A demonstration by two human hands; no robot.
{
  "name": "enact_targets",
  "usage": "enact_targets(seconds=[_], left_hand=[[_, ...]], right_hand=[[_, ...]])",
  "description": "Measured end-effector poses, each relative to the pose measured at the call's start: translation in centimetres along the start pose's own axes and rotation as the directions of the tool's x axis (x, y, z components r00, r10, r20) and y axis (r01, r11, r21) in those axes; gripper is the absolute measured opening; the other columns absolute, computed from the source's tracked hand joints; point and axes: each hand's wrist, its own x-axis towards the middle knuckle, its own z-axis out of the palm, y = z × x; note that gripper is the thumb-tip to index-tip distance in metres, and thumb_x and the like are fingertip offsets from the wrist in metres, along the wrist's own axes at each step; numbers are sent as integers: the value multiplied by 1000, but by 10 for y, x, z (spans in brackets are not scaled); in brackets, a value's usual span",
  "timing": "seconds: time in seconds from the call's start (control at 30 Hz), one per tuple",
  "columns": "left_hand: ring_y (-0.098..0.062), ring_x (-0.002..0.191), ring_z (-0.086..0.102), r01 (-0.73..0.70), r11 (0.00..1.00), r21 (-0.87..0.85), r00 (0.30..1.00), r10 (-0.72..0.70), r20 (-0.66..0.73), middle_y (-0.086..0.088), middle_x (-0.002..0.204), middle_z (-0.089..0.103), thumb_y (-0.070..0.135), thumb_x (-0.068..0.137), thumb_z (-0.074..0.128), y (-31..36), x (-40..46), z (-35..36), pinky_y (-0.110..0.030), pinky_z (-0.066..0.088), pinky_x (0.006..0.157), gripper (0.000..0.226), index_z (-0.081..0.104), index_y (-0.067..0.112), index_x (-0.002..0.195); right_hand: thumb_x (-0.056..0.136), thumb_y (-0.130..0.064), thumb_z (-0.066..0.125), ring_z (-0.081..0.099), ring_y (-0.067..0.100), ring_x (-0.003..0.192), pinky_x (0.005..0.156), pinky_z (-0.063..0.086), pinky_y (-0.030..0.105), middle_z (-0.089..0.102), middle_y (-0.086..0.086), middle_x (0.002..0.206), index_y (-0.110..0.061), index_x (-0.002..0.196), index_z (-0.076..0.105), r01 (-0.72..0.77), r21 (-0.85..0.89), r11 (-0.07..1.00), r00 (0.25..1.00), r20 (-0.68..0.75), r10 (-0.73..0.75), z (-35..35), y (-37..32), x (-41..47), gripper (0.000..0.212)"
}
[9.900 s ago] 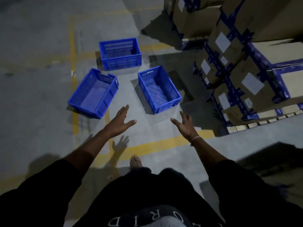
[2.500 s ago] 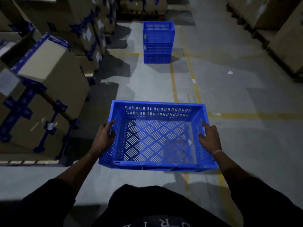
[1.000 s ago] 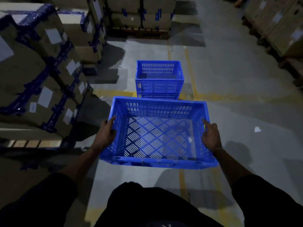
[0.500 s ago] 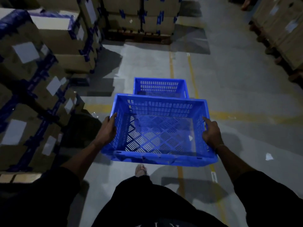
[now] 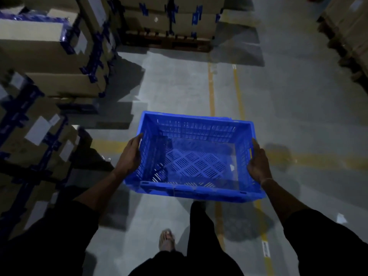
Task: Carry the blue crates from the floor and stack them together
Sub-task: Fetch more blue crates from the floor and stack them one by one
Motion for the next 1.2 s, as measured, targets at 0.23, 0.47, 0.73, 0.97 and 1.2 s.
enact_targets(seconds=[0.23, 0.47, 0.73, 0.97, 1.2], left_hand=[[-35, 120, 57, 53, 998, -16, 999, -53, 0, -15, 148, 45, 18, 98, 51, -26, 125, 46, -50, 55, 94, 75, 12, 29, 161], [-46, 126, 50, 98, 995, 5, 994, -97, -52, -26, 151, 37, 9, 93, 53, -14, 196, 67, -52, 47, 98, 80, 12, 11, 162], [-49, 125, 49, 124, 992, 6, 992, -124, 5, -28, 152, 32, 9, 91, 58, -12, 197, 71, -57, 47, 100, 91, 2, 16, 162], [-49, 121, 54, 75, 997, 7, 995, -76, 61, -28, 153, 33, 40, 90, 56, -6, 181, 57, -55, 51, 95, 94, -1, 21, 162], [-43, 119, 56, 60, 998, 9, 997, -60, 41, -26, 146, 43, 27, 98, 52, -6, 184, 50, -54, 53, 92, 80, 4, 27, 162]], right_hand=[[88, 4, 52, 53, 45, 102, 72, 36, 36, 38, 25, 138, -18, 159, 4, -39, -82, 996, 998, 41, 43, 46, 20, 133, 88], [88, 0, 53, 51, 48, 103, 81, 48, 49, 40, 25, 132, -18, 159, 10, -13, -109, 994, 999, 31, 16, 68, 27, 230, 84], [87, 1, 55, 55, 43, 83, 68, 53, 50, 44, 22, 121, -30, 158, 0, 23, -97, 995, 998, 66, -17, 73, 36, 236, 95], [90, 0, 57, 55, 38, 85, 68, 46, 40, 42, 20, 123, -33, 156, -14, -7, -99, 995, 991, 129, 20, 63, 35, 218, 102], [90, 4, 54, 54, 46, 97, 75, 46, 44, 38, 24, 134, -26, 157, -11, -3, -117, 993, 984, 178, 24, 55, 30, 221, 99]])
